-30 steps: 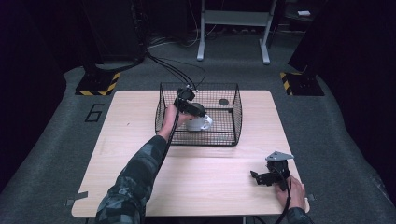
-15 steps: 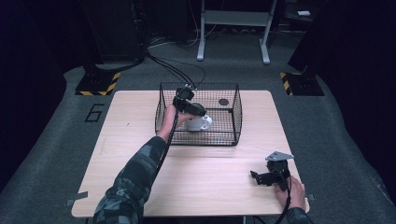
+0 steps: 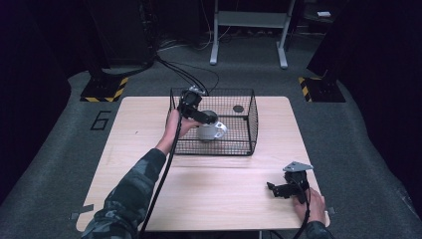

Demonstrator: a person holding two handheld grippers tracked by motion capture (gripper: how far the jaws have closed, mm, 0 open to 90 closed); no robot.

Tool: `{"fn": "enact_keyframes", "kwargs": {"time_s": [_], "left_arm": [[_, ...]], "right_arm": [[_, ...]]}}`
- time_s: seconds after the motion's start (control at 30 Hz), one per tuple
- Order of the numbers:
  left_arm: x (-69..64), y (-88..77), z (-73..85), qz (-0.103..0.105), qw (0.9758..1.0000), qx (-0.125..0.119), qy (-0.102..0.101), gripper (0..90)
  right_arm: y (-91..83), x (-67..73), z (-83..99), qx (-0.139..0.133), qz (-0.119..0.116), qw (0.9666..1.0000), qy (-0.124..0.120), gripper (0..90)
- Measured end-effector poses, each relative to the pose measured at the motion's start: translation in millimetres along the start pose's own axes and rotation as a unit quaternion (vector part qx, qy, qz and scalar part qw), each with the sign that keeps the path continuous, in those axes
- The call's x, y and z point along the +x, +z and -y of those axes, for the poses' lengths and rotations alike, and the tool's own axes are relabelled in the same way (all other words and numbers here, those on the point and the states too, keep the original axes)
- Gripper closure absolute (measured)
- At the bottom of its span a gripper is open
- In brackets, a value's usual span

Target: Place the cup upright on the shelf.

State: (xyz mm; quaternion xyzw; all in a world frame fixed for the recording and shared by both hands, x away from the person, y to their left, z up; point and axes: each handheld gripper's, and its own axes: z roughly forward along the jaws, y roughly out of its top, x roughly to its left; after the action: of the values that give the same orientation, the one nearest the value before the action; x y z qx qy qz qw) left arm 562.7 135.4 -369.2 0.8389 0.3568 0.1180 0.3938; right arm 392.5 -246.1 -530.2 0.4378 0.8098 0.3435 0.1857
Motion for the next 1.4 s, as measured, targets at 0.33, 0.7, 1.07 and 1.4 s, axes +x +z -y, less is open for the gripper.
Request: {"fn": "enact_keyframes", "kwargs": {"time_s": [0.33,0.7,1.07,1.4], "left_arm": [[-21.0,-45.0,16.7,0.006,0.9993,-0.023,0.03,0.1],[-36.1,-85.5,54.8,-0.006,0.9986,-0.037,0.037,0.1],[-38.6,-116.7,124.2,-0.032,0.9984,-0.041,0.023,0.2],[-14.8,-126.2,206.7,-0.083,0.9952,-0.02,-0.047,0.2]], "right_arm": [[0.0,0.1,0.0,0.0,0.0,1.0,0.0,0.0],[0.0,0.1,0.0,0.0,0.0,1.0,0.0,0.0],[0.0,0.2,0.0,0.0,0.0,1.0,0.001,0.0],[0.0,0.1,0.0,0.0,0.0,1.0,0.0,0.0]]}}
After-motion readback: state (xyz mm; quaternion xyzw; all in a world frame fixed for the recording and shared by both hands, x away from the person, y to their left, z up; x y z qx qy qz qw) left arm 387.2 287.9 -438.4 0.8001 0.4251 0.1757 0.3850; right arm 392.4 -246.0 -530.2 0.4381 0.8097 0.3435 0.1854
